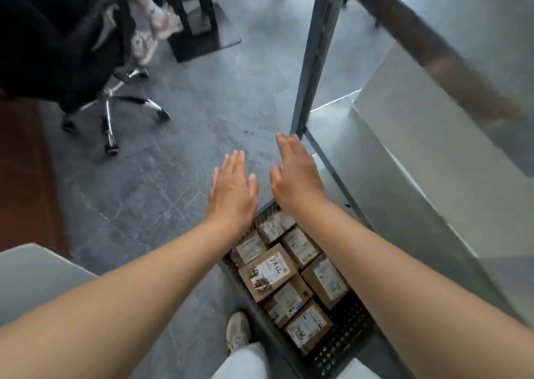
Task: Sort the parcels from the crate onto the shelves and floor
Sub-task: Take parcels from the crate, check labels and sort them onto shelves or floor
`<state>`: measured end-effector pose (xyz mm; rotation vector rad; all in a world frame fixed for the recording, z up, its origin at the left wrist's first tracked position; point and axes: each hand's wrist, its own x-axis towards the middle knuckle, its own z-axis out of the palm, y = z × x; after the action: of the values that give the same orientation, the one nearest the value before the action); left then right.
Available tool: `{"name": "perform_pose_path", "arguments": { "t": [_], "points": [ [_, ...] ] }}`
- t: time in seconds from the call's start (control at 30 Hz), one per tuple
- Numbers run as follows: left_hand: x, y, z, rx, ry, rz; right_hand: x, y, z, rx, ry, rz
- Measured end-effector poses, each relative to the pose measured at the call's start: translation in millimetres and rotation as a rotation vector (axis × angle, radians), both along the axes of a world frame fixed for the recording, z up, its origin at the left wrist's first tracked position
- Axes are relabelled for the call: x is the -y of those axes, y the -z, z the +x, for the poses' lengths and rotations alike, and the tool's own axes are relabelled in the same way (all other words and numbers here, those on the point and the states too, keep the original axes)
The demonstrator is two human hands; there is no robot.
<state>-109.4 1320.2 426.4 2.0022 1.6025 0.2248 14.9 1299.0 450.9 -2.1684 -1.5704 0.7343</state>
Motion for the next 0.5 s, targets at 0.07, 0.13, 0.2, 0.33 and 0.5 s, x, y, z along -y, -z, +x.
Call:
{"name": "perform_pose_path", "arguments": {
  "t": [0.07, 0.13, 0.2, 0.33, 0.5],
  "points": [
    [-21.4, -71.3, -6.8, 0.019, 0.056, 0.15, -12.8, -72.1, -2.8, 0.112, -0.022, 0.092],
    [-35.4, -144.6, -10.7, 0.034, 0.116, 0.311, -18.4, -140.9, -12.4, 0.225, -0.028, 0.178],
    [-42.2, -209.6, -8.5, 0.03, 0.173, 0.465, -19.3, -201.7, -28.5, 0.29, -0.001, 0.258],
    [-38.5, -315.7, -3.5, 0.044, 0.236, 0.662, -8.2, -301.6, -50.9, 0.35, 0.134, 0.432],
    [-0.9, -427.4, 12.6, 0.268, 0.304, 0.812, 55.8, -411.8, -21.2, 0.541, 0.246, 0.677]
  ]
}}
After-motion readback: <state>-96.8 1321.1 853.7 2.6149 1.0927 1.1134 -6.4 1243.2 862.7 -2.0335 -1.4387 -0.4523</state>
